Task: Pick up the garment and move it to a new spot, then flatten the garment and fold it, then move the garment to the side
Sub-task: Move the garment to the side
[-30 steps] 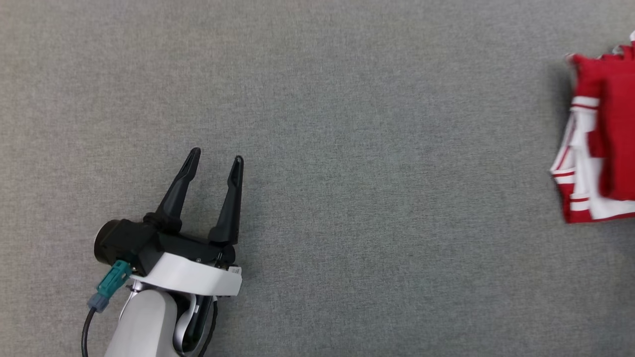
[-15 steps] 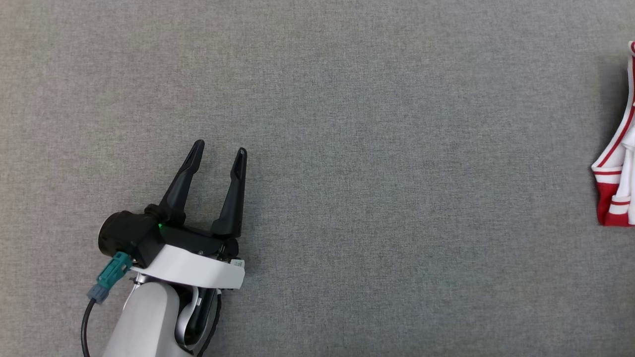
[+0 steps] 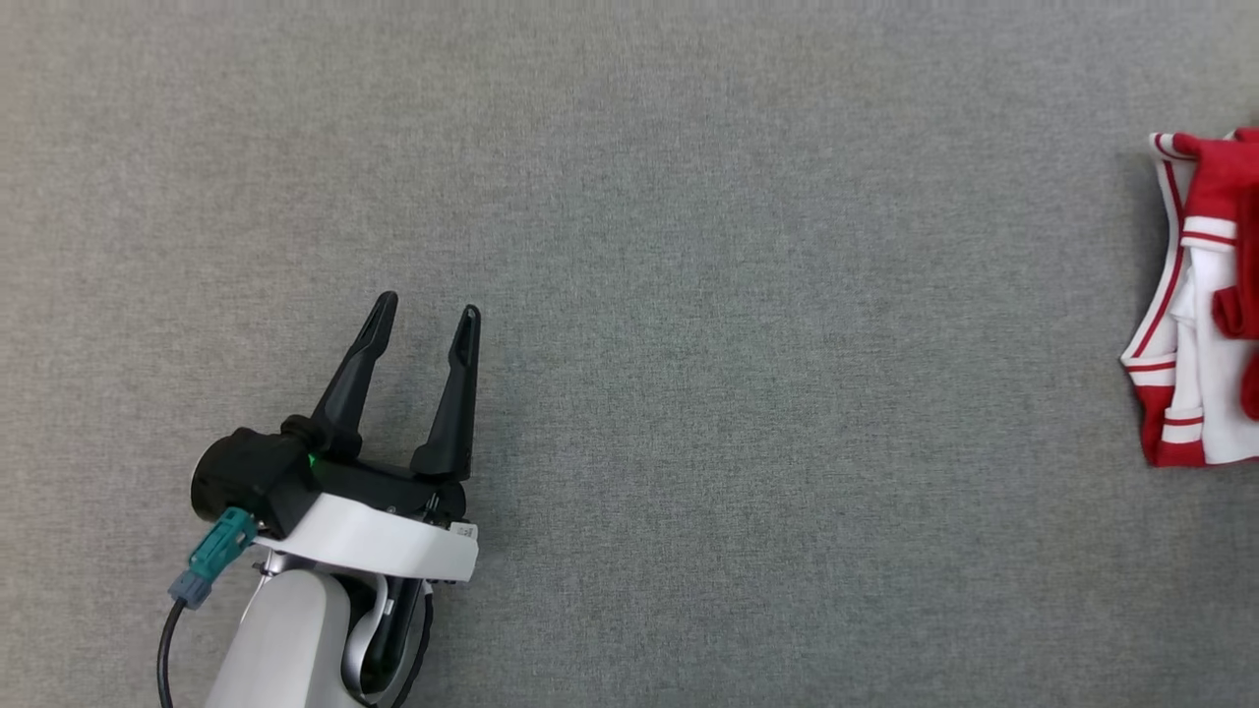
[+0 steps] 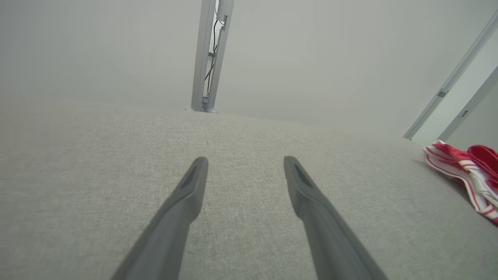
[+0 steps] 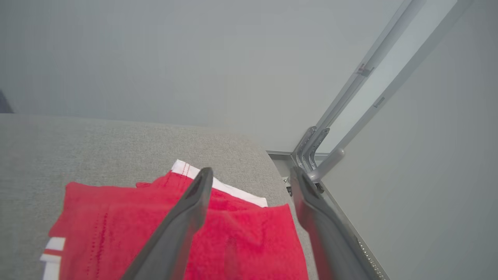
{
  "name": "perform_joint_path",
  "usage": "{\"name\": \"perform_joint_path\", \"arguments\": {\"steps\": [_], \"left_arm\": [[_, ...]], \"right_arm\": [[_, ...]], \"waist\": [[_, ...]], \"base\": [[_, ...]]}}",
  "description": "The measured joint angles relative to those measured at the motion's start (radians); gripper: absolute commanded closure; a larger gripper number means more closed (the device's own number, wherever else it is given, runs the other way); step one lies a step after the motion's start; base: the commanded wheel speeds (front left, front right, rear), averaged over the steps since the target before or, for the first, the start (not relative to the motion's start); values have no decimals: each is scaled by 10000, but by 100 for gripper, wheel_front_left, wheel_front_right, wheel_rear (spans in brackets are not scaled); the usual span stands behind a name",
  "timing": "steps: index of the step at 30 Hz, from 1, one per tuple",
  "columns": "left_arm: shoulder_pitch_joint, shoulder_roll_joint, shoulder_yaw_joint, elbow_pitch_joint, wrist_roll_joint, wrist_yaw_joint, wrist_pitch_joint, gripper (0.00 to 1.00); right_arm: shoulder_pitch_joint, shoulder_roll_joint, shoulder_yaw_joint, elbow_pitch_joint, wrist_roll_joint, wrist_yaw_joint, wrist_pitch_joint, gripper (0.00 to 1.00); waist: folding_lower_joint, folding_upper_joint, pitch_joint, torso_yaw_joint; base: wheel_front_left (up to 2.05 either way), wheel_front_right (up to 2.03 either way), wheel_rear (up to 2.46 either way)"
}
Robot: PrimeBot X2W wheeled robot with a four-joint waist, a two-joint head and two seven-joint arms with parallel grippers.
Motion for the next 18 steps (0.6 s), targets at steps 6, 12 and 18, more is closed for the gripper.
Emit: {"name": "perform_joint_path", "arguments": {"steps": [6, 12, 18], "left_arm": [[220, 2, 251, -21, -8, 2, 0, 0], [444, -2, 755, -128, -109, 2, 0, 0], [766, 2, 1110, -334, -192, 92, 0, 0]], "right_arm": [[-332, 173, 1099, -938, 245, 0, -556, 0], [-288, 884, 2199, -1308, 1058, 0, -1407, 0], [549, 1492, 3503, -1641, 1507, -2, -2780, 0]], "waist": [[0, 0, -684, -7], [0, 0, -1404, 36], [0, 0, -2178, 100]], "base": [[0, 0, 0], [0, 0, 0], [0, 0, 0]]}}
